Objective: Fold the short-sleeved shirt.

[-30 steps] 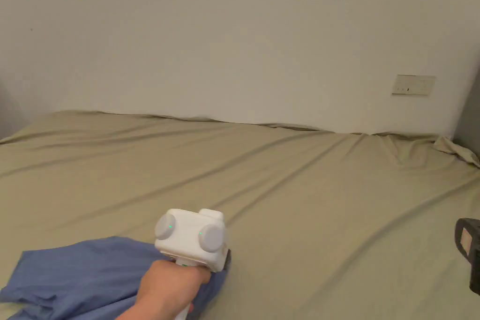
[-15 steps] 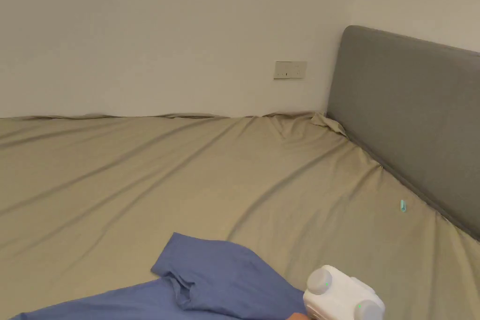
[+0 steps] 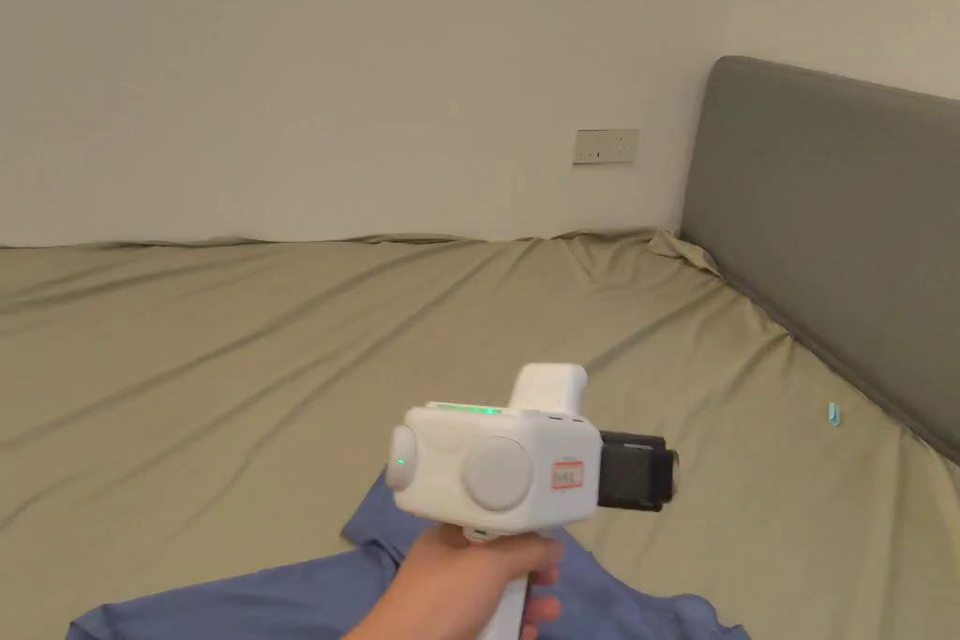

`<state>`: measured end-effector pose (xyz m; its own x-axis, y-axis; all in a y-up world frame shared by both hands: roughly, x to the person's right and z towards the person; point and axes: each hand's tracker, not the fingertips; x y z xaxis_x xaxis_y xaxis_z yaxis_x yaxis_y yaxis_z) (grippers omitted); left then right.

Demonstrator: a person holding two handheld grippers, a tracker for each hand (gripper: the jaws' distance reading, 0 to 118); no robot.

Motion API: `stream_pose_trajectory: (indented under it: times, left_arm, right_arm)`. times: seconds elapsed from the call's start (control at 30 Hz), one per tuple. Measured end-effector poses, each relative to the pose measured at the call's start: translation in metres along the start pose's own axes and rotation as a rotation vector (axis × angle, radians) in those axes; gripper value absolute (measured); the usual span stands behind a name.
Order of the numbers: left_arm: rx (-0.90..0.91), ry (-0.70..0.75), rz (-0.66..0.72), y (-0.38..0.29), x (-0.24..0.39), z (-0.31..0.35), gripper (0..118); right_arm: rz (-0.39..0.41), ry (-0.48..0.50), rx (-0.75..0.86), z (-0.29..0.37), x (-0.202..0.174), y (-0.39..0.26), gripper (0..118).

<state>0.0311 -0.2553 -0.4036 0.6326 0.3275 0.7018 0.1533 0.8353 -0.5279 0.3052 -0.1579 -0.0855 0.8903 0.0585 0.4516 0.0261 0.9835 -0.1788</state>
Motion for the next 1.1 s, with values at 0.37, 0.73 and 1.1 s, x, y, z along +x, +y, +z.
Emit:
stream_pose_trajectory:
  times: [0.37, 0.73, 1.1]
  left_arm:
    - [0.148, 0.774, 0.114, -0.083, -0.122, 0.256, 0]
    - [-0.056, 0.769, 0.237, -0.128, -0.213, 0.195, 0]
    - [-0.417, 0.880, 0.244, -0.157, -0.353, 0.028, 118]
  right_arm:
    - [-0.128, 0.202, 0.058, -0.045, -0.098, -0.020, 2]
    - [-0.018, 0.332, -0.088, -0.088, -0.168, -0.046, 2]
    - [0.066, 0.319, -0.207, -0.132, -0.174, -0.075, 2]
